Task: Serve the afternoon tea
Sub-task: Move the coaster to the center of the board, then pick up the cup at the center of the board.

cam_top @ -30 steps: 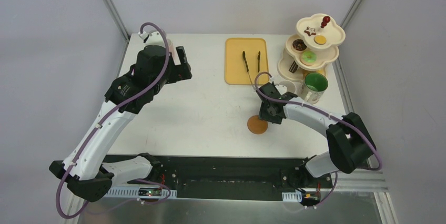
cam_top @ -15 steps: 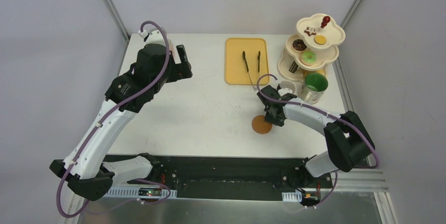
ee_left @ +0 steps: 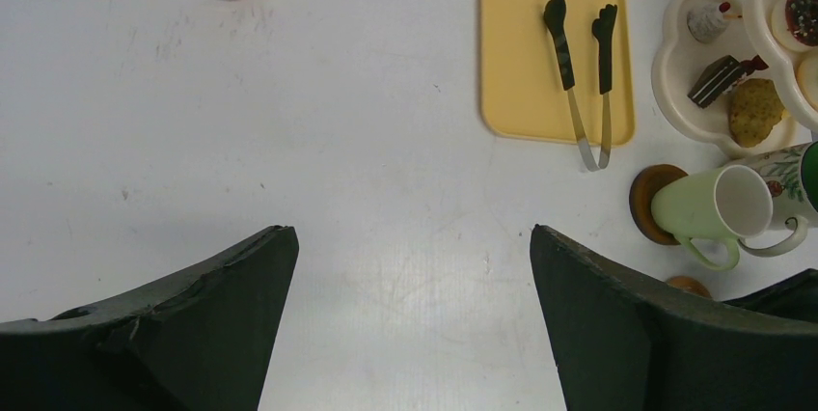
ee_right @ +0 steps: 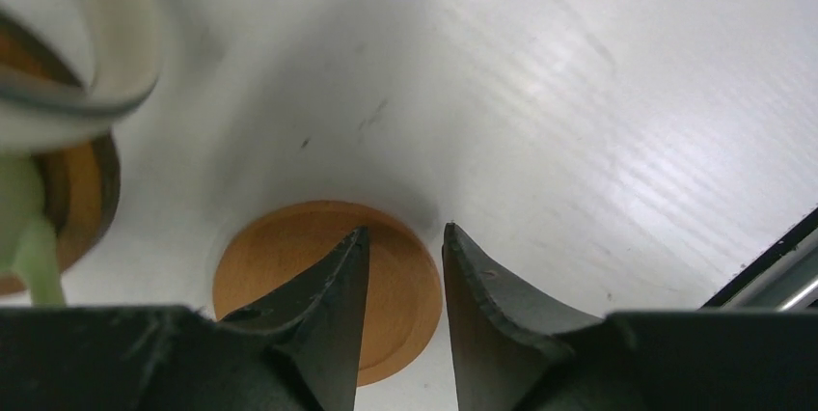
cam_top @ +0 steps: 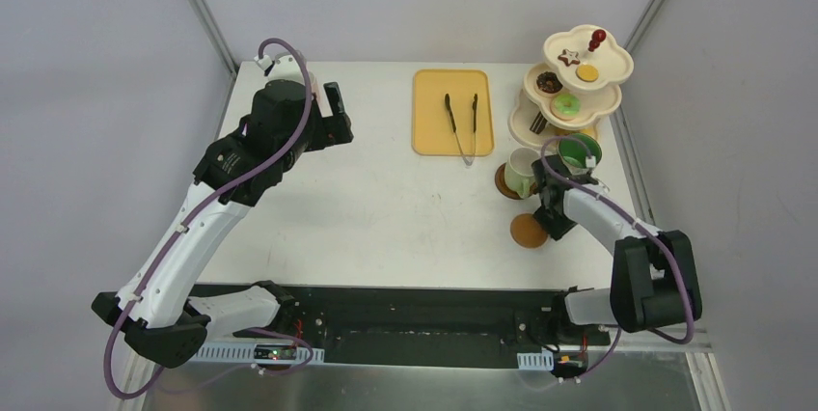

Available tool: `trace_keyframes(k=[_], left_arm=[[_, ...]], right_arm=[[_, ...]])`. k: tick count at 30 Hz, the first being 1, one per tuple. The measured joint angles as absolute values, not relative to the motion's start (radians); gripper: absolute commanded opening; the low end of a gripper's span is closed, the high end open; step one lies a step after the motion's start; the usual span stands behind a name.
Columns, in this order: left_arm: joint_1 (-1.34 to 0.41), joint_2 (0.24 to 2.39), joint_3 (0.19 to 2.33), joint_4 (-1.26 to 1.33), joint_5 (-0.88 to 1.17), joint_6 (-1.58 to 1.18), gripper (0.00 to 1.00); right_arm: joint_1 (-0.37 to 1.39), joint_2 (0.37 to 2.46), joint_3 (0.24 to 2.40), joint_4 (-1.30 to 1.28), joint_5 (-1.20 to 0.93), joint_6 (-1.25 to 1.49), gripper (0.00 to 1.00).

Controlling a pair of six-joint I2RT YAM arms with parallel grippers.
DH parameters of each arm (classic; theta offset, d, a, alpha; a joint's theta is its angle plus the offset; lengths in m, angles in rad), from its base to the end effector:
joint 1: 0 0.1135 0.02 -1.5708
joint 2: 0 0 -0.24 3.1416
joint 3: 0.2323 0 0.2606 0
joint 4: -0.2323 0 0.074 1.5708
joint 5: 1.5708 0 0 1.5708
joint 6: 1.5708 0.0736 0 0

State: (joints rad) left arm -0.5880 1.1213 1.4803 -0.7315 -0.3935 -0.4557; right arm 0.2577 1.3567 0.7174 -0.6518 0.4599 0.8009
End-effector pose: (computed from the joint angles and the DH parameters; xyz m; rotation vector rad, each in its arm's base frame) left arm 0.2356 -0.1231 0.4233 -0.1331 1.9220 -0.3200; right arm 0.2471 0.0313 0.1103 0.7954 2.5304 -0.3472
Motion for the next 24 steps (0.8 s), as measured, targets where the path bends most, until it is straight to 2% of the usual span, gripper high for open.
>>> trace_keyframes(k=[5, 11, 18, 24], left_arm=[[-0.588, 1.121, 1.48, -0.731, -0.393, -0.455, 0.96], [-0.588, 1.121, 1.48, -0.731, -0.393, -0.455, 0.96], [-0.588, 1.132, 1.479, -0.725, -0.393, -0.452, 0.97], [-0.577, 1.208, 1.485, -0.699, -0.376, -0.429, 0.99]], right_arm=[[0.092, 1.352, 0.717, -0.666, 0.463, 0.819, 0.38], [-0.045, 1.347, 0.724, -0.661, 0.448, 0.722, 0.51], [-0.021, 1.253, 0.805, -0.642, 0.327, 0.555, 0.74], [0.047, 1.083, 0.857, -0.64, 0.188, 0.424, 0.8]])
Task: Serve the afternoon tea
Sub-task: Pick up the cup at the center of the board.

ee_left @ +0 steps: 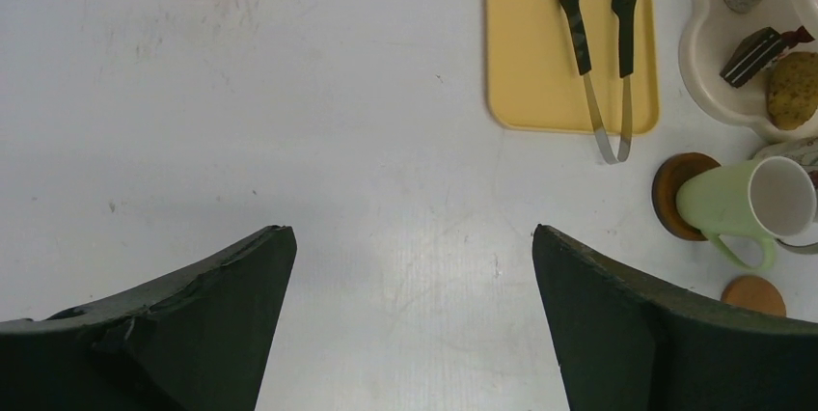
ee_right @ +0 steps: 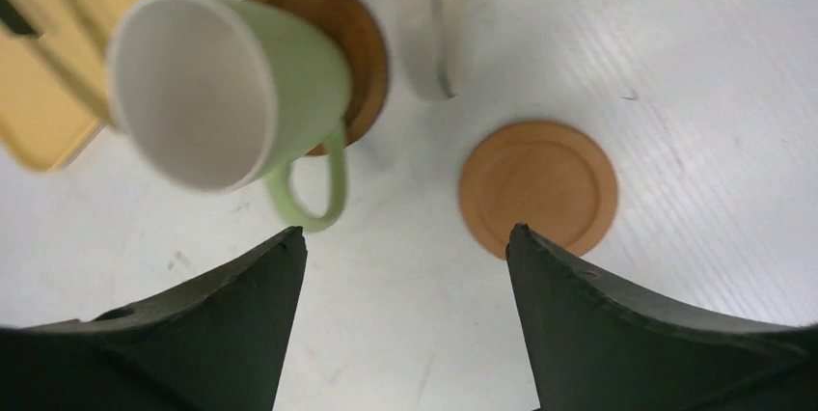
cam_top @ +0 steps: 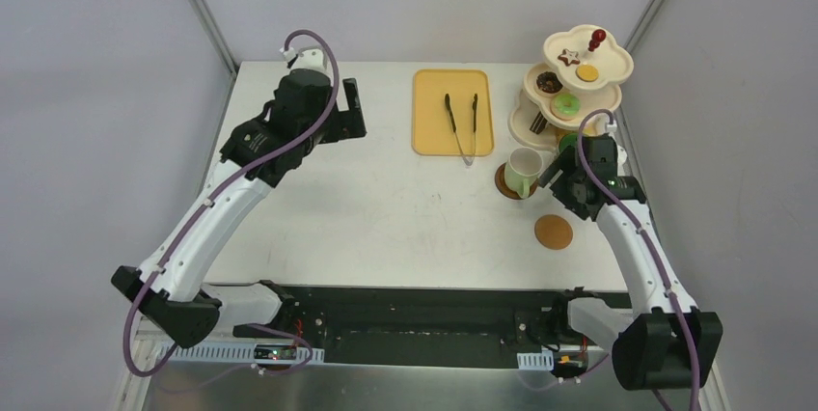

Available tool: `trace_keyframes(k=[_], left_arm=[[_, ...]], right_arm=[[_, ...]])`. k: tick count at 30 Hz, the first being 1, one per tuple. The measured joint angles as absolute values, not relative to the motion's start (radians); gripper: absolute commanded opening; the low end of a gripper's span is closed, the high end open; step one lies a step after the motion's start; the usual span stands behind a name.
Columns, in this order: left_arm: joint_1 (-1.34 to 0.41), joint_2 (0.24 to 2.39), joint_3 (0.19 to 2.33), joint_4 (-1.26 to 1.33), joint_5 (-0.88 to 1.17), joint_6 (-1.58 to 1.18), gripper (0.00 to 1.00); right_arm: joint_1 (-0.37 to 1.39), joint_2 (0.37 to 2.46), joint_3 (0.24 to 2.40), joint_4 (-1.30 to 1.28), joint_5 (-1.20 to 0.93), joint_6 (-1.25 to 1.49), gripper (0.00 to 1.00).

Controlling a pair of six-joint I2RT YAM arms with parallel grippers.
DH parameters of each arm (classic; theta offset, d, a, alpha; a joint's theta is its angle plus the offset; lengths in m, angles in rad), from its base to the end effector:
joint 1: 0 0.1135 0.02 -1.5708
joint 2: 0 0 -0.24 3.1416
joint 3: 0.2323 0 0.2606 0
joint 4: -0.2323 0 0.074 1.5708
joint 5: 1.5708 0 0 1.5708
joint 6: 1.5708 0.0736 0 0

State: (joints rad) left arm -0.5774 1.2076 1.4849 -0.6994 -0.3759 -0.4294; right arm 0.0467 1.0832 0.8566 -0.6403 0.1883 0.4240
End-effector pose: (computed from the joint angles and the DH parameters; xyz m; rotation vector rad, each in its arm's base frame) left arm 0.2596 -0.1368 0.4066 -0.0955 1.9703 -0.2850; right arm 0.2632 -0.0015 0.2155 0.5353 2.3571 -0.0150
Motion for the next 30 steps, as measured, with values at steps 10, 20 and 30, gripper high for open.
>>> trace_keyframes(k=[10, 20, 30], left_arm=[[-0.328, 1.45, 1.611, -0.658, -0.187, -0.452, 0.97], [-0.099, 1.784, 1.925, -0.716, -0.051, -0.356, 0.91], [0.076, 2.078, 2.222, -0.822, 0.038, -0.15, 0.89]], right_arm=[[0.107, 1.047, 0.924, -0.66, -0.036, 0.295, 0.82], [0.131, 1.022, 0.924, -0.69, -0.171, 0.271, 0.83], [0.218, 1.065, 0.929, -0.712, -0.2, 0.264, 0.84]])
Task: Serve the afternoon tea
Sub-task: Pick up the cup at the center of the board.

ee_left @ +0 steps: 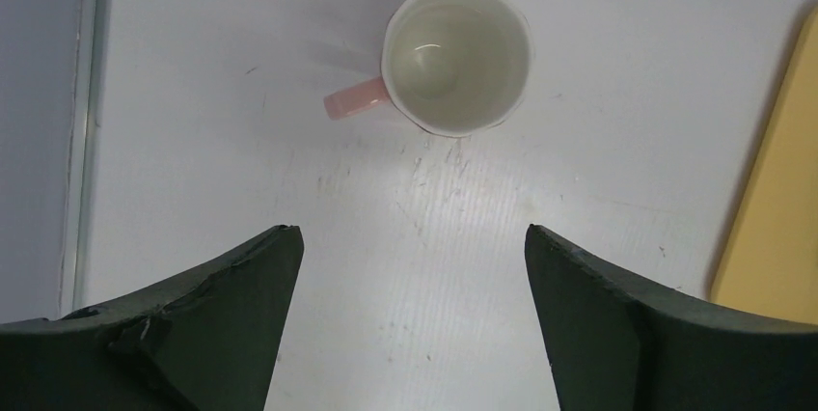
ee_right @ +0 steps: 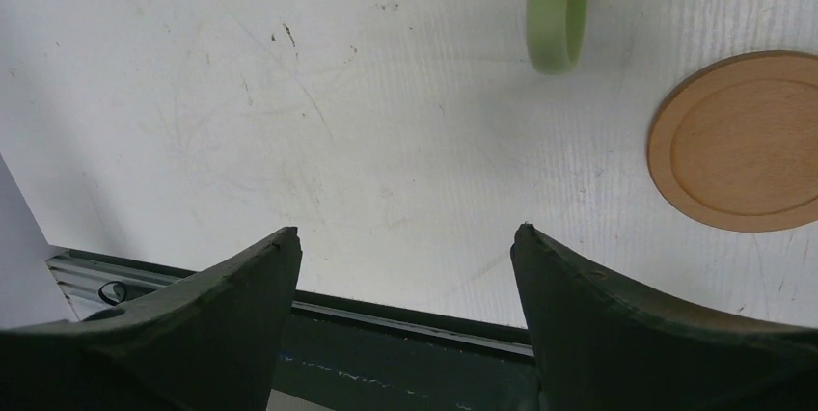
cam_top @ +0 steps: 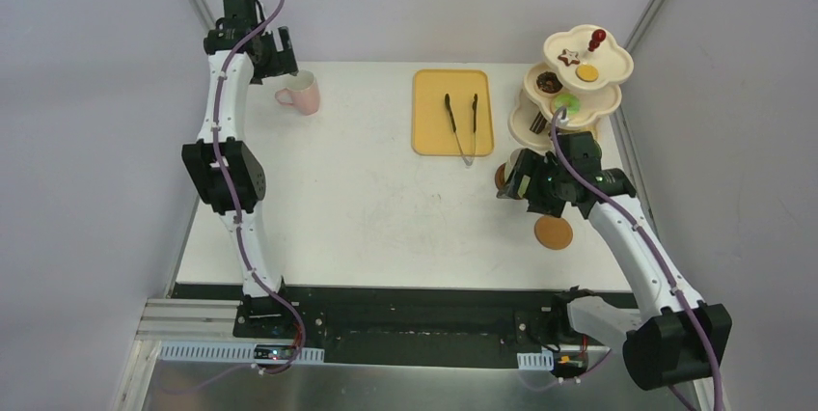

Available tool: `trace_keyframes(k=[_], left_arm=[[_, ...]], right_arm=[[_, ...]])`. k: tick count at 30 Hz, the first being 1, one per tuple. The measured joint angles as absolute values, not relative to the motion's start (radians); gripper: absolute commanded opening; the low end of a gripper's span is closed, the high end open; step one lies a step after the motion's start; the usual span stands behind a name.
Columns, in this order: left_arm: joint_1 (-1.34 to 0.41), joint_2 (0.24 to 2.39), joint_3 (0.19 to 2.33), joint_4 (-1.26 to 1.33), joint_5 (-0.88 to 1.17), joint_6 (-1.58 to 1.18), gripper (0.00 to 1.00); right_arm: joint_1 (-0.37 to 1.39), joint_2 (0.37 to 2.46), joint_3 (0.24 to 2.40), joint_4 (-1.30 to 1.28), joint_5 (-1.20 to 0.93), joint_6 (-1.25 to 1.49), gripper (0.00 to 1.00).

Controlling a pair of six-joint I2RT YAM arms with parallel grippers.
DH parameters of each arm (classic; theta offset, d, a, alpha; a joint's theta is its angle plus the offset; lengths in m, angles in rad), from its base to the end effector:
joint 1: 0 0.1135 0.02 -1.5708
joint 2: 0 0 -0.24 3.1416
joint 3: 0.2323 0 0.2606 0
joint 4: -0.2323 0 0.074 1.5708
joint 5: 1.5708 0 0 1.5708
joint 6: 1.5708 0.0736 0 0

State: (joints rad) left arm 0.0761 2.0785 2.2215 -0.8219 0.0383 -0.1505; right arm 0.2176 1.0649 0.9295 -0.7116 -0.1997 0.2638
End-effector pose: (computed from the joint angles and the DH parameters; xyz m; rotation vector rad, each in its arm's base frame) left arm 0.4928 0.0347 0.3261 -0.2339 2.2382 -0.0831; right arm 0.2506 0.0704 0.2392 -0.0362 2.4474 0.4587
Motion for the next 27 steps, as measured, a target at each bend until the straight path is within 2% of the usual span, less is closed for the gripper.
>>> trace_keyframes(k=[3, 6, 10, 12, 19, 27], left_arm=[[0.109, 2.135, 2.27, -0.821, 0.08, -0.113, 0.87], [0.13, 2.179, 2.297, -0.793, 0.15, -0.089, 0.78], [0.142, 2.222, 2.302, -0.736, 0.2, -0.072, 0.75], [0.143, 2.243, 2.302, -0.713, 0.198, -0.065, 0.69], [0.143, 2.301, 2.302, -0.638, 0.149, -0.054, 0.61], [0.134, 2.363, 2.302, -0.564, 0.129, -0.054, 0.47]], right_arm=[[0.224, 1.097, 0.945, -0.728, -0.203, 0.262, 0.84], [0.225, 1.134, 0.979, -0.746, -0.208, 0.261, 0.84], [0.225, 1.162, 1.012, -0.756, -0.212, 0.261, 0.84], [0.225, 1.172, 1.027, -0.763, -0.213, 0.261, 0.84], [0.225, 1.181, 1.057, -0.776, -0.213, 0.273, 0.84], [0.225, 1.181, 1.072, -0.825, -0.213, 0.279, 0.84]])
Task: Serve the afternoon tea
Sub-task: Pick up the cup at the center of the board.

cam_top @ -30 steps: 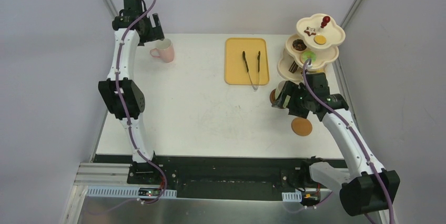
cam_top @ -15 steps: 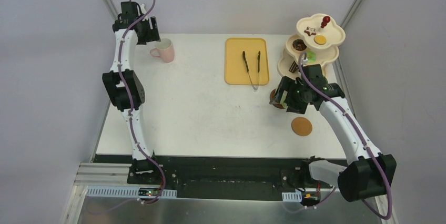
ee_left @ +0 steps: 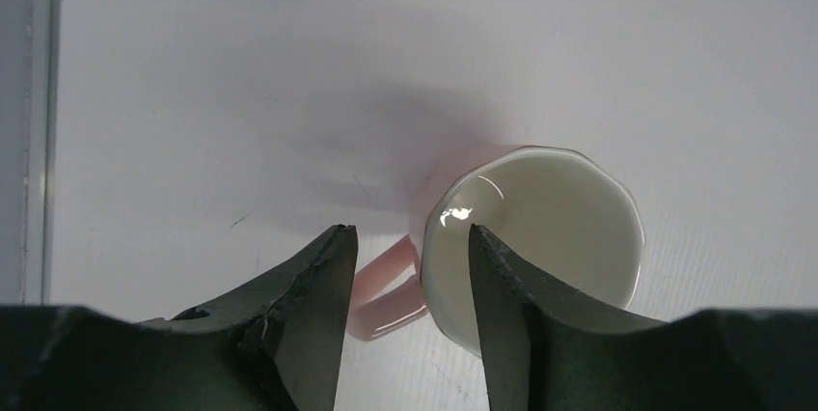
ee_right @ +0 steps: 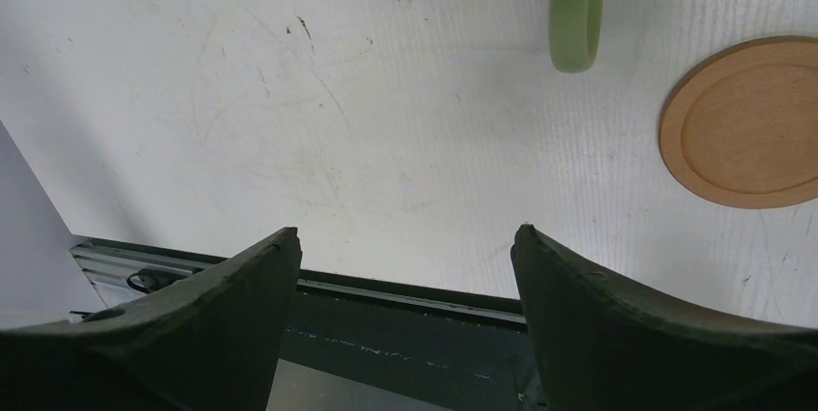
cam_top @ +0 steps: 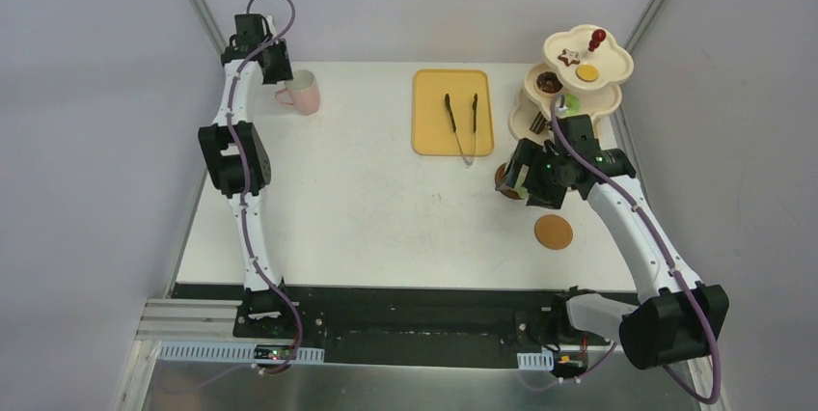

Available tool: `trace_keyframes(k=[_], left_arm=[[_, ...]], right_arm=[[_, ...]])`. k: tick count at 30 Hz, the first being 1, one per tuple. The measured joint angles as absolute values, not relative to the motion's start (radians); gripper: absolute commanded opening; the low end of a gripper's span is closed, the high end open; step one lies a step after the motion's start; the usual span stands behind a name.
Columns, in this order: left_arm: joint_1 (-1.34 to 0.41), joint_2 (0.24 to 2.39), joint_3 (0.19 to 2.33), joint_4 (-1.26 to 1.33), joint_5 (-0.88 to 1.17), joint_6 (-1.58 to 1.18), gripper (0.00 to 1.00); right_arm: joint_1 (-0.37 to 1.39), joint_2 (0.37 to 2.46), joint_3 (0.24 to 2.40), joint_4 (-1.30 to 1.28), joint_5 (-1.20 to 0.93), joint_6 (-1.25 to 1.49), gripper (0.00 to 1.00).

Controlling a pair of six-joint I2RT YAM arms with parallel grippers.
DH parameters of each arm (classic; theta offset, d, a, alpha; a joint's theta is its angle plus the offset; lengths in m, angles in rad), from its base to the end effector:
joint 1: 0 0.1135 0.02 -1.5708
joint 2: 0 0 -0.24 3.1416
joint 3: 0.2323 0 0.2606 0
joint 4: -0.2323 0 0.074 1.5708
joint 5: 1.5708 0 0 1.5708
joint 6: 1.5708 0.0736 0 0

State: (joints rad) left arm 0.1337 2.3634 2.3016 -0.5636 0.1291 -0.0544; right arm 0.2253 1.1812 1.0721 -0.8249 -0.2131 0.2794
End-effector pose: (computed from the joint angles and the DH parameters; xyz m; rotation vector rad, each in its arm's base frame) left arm 0.5631 0.0662 0.2401 -0.1336 2.1878 -0.0971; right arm 0.2638 0.0764 0.2502 -0.0208 2.5384 0.4715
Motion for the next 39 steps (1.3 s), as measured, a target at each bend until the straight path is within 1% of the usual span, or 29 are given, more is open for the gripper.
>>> trace_keyframes(k=[2, 8, 10, 11, 12, 18, 22, 25, 28, 32, 37, 39], left_arm=[[0.126, 2.373, 2.293, -0.545, 0.121, -0.054, 0.44], [0.092, 2.376, 2.262, -0.522, 0.094, -0.052, 0.24], [0.084, 2.376, 2.259, -0.514, 0.084, -0.049, 0.11], [0.082, 2.376, 2.258, -0.515, 0.077, -0.05, 0.05], [0.077, 2.376, 2.258, -0.515, 0.071, -0.05, 0.0], [0.051, 2.357, 2.233, -0.513, 0.026, -0.033, 0.0], [0.009, 2.288, 2.151, -0.536, -0.013, -0.038, 0.0], [-0.058, 2.201, 2.055, -0.58, -0.055, -0.065, 0.0], [-0.148, 2.1, 1.966, -0.64, -0.07, -0.123, 0.0], [-0.324, 1.944, 1.875, -0.713, -0.121, -0.21, 0.0], [-0.561, 1.709, 1.708, -0.711, -0.136, -0.382, 0.0], [-0.637, 1.649, 1.671, -0.72, -0.142, -0.429, 0.0]], right_arm=[[0.225, 1.182, 1.083, -0.829, -0.213, 0.279, 0.84], [0.225, 1.182, 1.095, -0.835, -0.213, 0.279, 0.84], [0.225, 1.182, 1.095, -0.839, -0.212, 0.279, 0.89], [0.225, 1.181, 1.095, -0.841, -0.207, 0.28, 0.95], [0.225, 1.181, 1.095, -0.842, -0.199, 0.282, 0.99], [0.226, 1.152, 1.095, -0.849, -0.067, 0.302, 0.99], [0.226, 1.103, 1.095, -0.829, -0.026, 0.332, 0.99], [0.226, 1.099, 1.095, -0.796, -0.069, 0.347, 0.93], [0.231, 1.147, 1.102, -0.785, -0.132, 0.356, 0.92], [0.249, 1.232, 1.151, -0.781, -0.196, 0.363, 0.9], [0.291, 1.294, 1.213, -0.738, -0.263, 0.43, 0.85], [0.31, 1.318, 1.237, -0.73, -0.29, 0.472, 0.84]])
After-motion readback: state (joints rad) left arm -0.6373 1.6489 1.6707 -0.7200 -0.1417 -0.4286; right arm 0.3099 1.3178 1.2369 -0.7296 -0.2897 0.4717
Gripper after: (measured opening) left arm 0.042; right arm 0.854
